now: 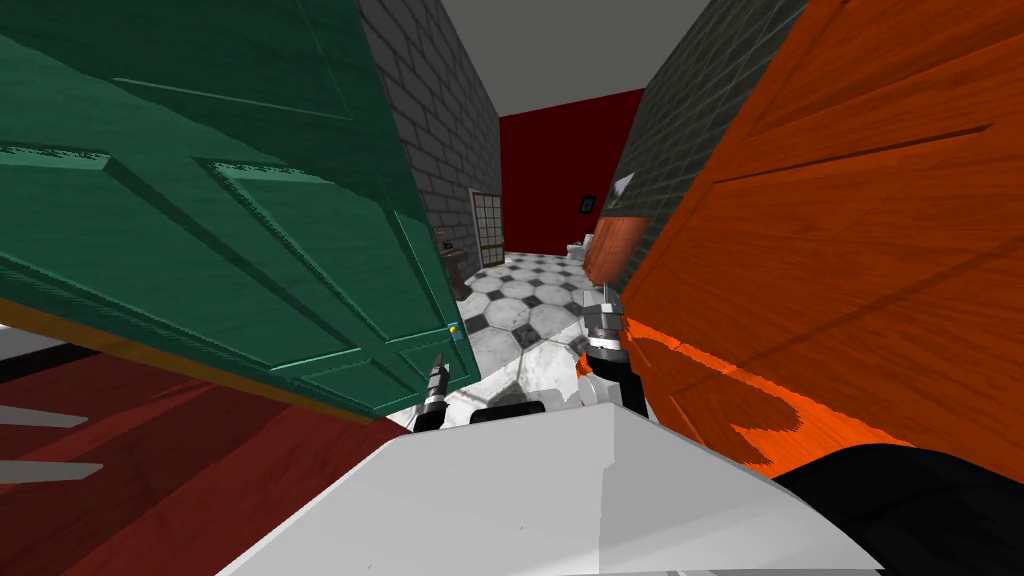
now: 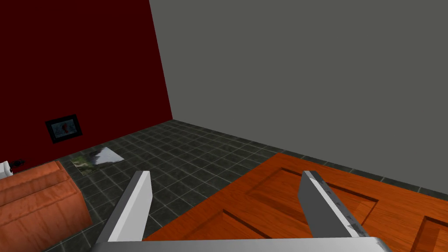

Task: Push the door open

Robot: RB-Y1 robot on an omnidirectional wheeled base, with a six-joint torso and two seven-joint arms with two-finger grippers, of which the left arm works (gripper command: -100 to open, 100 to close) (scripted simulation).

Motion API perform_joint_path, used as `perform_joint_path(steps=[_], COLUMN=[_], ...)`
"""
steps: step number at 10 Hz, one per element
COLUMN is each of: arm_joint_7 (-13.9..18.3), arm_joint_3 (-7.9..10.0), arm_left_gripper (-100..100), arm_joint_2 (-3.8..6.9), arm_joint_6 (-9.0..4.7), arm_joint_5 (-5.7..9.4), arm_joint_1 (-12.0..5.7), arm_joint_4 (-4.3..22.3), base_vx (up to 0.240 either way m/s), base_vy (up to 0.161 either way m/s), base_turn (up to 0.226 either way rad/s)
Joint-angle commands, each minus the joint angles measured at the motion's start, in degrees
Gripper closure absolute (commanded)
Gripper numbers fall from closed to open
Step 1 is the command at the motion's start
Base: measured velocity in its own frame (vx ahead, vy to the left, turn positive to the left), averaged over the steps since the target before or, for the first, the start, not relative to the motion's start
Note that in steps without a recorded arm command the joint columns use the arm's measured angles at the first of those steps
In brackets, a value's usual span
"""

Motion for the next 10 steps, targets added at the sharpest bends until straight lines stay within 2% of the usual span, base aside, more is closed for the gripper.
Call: perform_joint_path(steps=[1, 5, 9, 10], arm_joint_7=[-0.1, -0.3, -0.6, -0.6], arm_joint_3=[0.18, 0.65, 1.26, 1.13], arm_left_gripper=[-100, -100, -100, -100], arm_joint_2=[0.22, 0.28, -0.57, -0.47], arm_joint_6=[-0.28, -1.01, -1.95, -1.83], arm_joint_5=[0.05, 0.19, 0.37, 0.33], arm_joint_1=[-0.23, -0.86, -1.67, -1.45], arm_joint_4=[0.4, 1.4, 2.6, 2.4], base_vx=[0.084, 0.196, 0.235, 0.074], base_vy=[-0.001, 0.032, 0.026, 0.020], base_turn=[-0.021, -0.023, -0.023, 0.004])
